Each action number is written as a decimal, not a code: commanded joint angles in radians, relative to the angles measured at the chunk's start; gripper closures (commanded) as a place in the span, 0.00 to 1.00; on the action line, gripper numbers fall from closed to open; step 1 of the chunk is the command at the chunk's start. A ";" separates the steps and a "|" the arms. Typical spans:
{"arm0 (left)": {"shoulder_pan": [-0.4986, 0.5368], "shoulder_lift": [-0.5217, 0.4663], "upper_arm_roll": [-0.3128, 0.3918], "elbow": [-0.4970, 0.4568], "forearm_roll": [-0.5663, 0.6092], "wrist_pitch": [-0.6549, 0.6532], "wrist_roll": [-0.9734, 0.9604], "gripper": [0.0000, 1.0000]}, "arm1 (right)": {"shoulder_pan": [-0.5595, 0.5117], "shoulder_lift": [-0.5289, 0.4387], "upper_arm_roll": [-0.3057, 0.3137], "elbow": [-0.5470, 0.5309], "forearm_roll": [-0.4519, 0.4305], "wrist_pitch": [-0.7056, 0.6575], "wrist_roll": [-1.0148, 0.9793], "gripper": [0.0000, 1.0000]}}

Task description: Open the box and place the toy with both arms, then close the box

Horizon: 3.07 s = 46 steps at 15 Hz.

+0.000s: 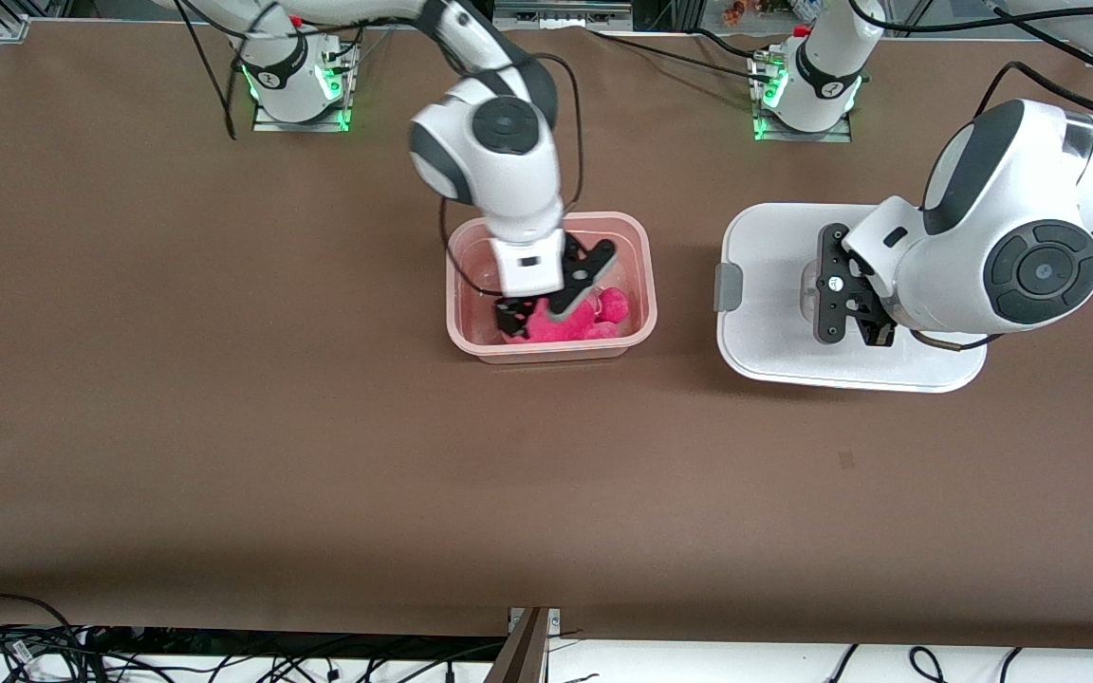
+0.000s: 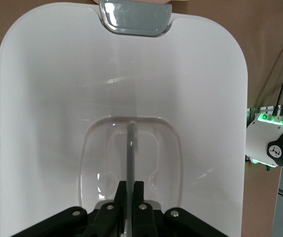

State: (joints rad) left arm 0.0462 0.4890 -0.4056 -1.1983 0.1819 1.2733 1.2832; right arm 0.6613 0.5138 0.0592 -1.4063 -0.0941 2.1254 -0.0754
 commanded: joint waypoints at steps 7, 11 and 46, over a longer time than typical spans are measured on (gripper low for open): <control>-0.242 0.051 0.001 0.017 -0.078 0.147 -0.125 1.00 | -0.140 -0.310 -0.264 -0.033 0.206 -0.378 0.011 0.00; -0.394 0.115 0.001 0.017 -0.076 0.311 -0.396 1.00 | -0.140 -0.366 -0.396 -0.060 0.209 -0.515 0.022 0.00; -0.508 0.189 -0.001 -0.138 -0.136 0.558 -0.685 1.00 | -0.480 -0.532 -0.202 -0.234 0.142 -0.542 0.120 0.00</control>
State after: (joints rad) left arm -0.4707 0.7027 -0.4080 -1.2890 0.0584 1.8258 0.6060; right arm 0.1981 -0.0007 -0.1583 -1.6157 0.0635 1.5728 0.0289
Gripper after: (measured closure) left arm 0.930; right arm 0.000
